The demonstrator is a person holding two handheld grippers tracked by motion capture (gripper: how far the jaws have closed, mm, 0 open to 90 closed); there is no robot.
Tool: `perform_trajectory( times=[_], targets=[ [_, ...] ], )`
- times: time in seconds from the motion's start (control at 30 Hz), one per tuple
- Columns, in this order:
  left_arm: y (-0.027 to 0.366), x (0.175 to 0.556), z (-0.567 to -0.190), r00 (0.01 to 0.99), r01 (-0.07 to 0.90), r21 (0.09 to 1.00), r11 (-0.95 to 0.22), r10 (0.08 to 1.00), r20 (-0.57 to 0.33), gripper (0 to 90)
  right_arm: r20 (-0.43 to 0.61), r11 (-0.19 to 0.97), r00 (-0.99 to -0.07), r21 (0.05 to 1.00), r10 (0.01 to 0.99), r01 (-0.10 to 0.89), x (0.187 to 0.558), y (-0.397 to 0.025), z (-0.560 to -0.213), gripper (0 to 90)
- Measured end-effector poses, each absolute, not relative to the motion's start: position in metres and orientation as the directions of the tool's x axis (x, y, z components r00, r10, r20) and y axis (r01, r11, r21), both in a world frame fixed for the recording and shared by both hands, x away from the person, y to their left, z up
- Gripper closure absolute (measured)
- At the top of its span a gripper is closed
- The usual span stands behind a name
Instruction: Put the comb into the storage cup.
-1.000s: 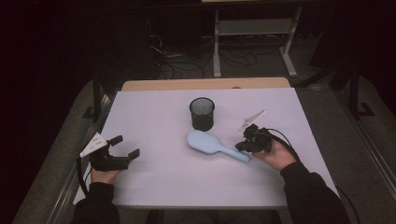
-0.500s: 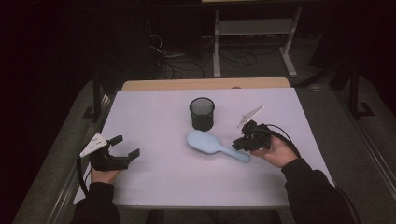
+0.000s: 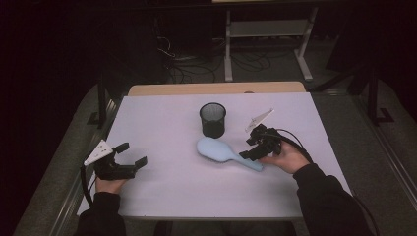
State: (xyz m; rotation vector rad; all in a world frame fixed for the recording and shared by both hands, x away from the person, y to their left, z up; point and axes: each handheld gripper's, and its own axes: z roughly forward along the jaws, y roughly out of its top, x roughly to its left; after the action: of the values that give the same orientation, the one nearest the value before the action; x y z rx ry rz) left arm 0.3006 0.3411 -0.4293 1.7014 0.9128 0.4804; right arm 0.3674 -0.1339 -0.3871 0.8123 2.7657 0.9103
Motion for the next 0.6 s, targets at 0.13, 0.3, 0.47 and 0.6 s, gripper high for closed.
perform_trajectory(
  times=[0.13,0.3,0.47,0.6],
  targets=[
    [0.341,0.300,-0.429,0.622,0.331,0.937,-0.110,0.772,-0.129,0.0,0.070,0.666,-0.843,0.580,0.533,0.469,0.371,-0.133,-0.388,25.3],
    [0.341,0.300,-0.429,0.622,0.332,0.937,-0.109,0.772,-0.130,0.0,0.083,0.674,-0.845,0.564,0.528,0.477,0.374,-0.131,-0.392,16.7],
    [0.341,0.300,-0.429,0.621,0.330,0.938,-0.107,0.772,-0.131,0.0,0.103,0.676,-0.852,0.563,0.513,0.475,0.377,-0.127,-0.396,10.8],
    [0.341,0.300,-0.429,0.623,0.327,0.939,-0.108,0.772,-0.128,0.0,0.108,0.680,-0.854,0.558,0.508,0.475,0.378,-0.123,-0.399,5.6]
  ],
)
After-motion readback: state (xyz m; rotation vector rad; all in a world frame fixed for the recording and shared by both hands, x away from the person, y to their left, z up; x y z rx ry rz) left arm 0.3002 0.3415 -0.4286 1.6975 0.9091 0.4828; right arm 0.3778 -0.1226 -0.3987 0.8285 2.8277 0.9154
